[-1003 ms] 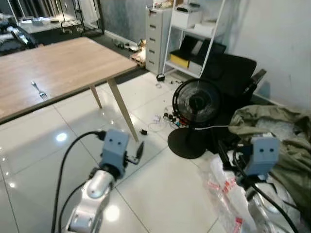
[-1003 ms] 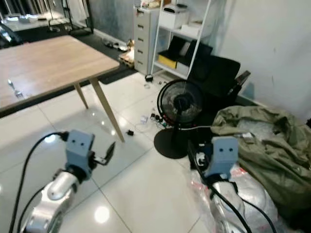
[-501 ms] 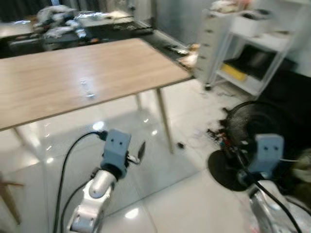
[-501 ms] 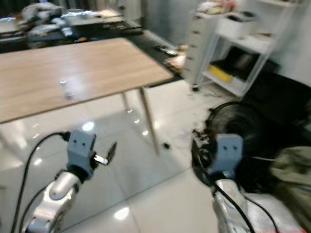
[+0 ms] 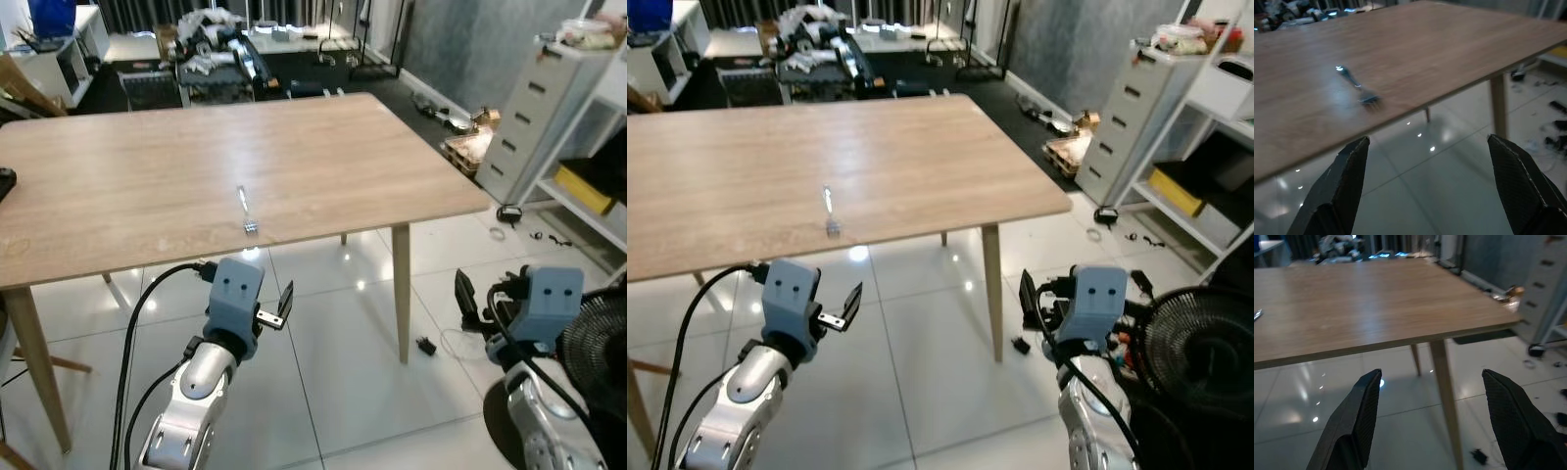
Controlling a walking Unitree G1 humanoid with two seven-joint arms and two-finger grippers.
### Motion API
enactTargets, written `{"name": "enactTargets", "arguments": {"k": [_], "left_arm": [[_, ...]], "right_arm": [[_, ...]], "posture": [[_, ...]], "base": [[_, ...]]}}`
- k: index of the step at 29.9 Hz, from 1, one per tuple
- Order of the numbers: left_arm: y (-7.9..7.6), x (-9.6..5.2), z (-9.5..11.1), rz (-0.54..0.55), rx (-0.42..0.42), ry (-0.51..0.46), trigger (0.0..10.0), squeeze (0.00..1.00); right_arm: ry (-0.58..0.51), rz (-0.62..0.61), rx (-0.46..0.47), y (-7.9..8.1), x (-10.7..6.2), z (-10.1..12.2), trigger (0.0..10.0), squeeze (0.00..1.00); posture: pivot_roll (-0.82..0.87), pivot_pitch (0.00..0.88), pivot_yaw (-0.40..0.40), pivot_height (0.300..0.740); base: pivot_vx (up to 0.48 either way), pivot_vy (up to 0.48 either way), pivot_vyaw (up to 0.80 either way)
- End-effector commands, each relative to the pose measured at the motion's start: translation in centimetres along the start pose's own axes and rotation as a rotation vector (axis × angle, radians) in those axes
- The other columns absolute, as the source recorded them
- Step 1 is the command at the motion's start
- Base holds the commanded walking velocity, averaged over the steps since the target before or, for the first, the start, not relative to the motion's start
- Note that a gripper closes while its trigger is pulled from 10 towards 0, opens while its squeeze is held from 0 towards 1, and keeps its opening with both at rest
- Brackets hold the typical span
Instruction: Setting the table
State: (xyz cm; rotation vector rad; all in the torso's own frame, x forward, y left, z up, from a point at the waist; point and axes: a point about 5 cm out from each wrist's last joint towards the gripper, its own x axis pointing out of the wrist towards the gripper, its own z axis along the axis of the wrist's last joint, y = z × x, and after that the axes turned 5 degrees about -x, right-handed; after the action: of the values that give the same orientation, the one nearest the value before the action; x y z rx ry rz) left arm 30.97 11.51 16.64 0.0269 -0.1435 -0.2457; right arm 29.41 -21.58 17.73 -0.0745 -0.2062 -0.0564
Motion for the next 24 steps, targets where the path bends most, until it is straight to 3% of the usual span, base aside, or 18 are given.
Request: {"name": "enactTargets", "arguments": {"k": [1,6,8,10,11,13,14,16,17,19,21,24], "left_arm": [[-0.1,0.0,0.1,-0.008,-0.002,0.006,10.0,0.0],[0.4,0.4,1.1,-0.016,0.007,-0.012,10.0,0.0],[1.0,0.6,1.7,-0.011,0.024,-0.028,10.0,0.0],[1.2,0.7,1.9,-0.009,0.031,-0.032,10.0,0.0],[1.5,0.7,2.0,-0.008,0.039,-0.034,10.0,0.0],[1.5,0.7,2.0,-0.008,0.039,-0.034,10.0,0.0],[1.7,0.7,2.0,-0.008,0.045,-0.032,10.0,0.0],[1.7,0.7,2.0,-0.008,0.045,-0.032,10.0,0.0],[1.9,0.7,2.0,-0.008,0.049,-0.03,10.0,0.0],[1.9,0.7,2.0,-0.008,0.049,-0.03,10.0,0.0],[2.0,0.6,1.9,-0.014,0.05,-0.02,10.0,0.0],[1.9,0.6,1.9,-0.022,0.049,-0.014,10.0,0.0]], "right_arm": [[0.014,0.01,-0.038,-0.5,-0.2,-0.1,10.0,0.0],[0.024,0.096,0.003,0.0,-0.1,0.4,10.0,0.0],[0.022,0.231,0.131,1.6,-0.4,1.1,10.0,0.0],[0.015,0.296,0.168,2.4,-0.6,1.5,10.0,0.0],[0.004,0.372,0.199,3.6,-0.9,2.0,10.0,0.0],[0.004,0.372,0.199,3.6,-0.9,2.0,10.0,0.0],[-0.004,0.435,0.202,4.7,-1.3,2.3,10.0,0.0],[-0.004,0.435,0.202,4.7,-1.3,2.3,10.0,0.0],[-0.008,0.487,0.198,5.8,-1.6,2.5,10.0,0.0],[-0.008,0.487,0.198,5.8,-1.6,2.5,10.0,0.0],[-0.012,0.533,0.187,7.3,-1.7,2.6,10.0,0.0],[-0.012,0.544,0.184,7.8,-1.7,2.8,10.0,0.0]], "posture": [[0.0,0.105,0.078,0.74],[0.0,0.105,0.079,0.74],[0.0,0.105,0.079,0.74],[0.01,0.105,0.077,0.74],[0.01,0.105,0.077,0.74],[0.01,0.105,0.077,0.74],[0.01,0.105,0.077,0.74],[0.01,0.105,0.077,0.74],[0.01,0.105,0.077,0.74],[0.01,0.105,0.077,0.74],[0.01,0.106,0.076,0.74],[0.01,0.106,0.076,0.74]], "base": [[0.48,0.0,0.0],[0.48,0.0,0.0],[0.48,0.0,0.0],[0.48,0.0,0.0],[0.48,0.0,0.0],[0.48,0.0,0.0],[0.48,0.0,0.0],[0.48,0.0,0.0],[0.48,0.0,0.0],[0.48,0.0,0.0],[0.48,0.0,0.0],[0.48,0.0,0.0]]}}
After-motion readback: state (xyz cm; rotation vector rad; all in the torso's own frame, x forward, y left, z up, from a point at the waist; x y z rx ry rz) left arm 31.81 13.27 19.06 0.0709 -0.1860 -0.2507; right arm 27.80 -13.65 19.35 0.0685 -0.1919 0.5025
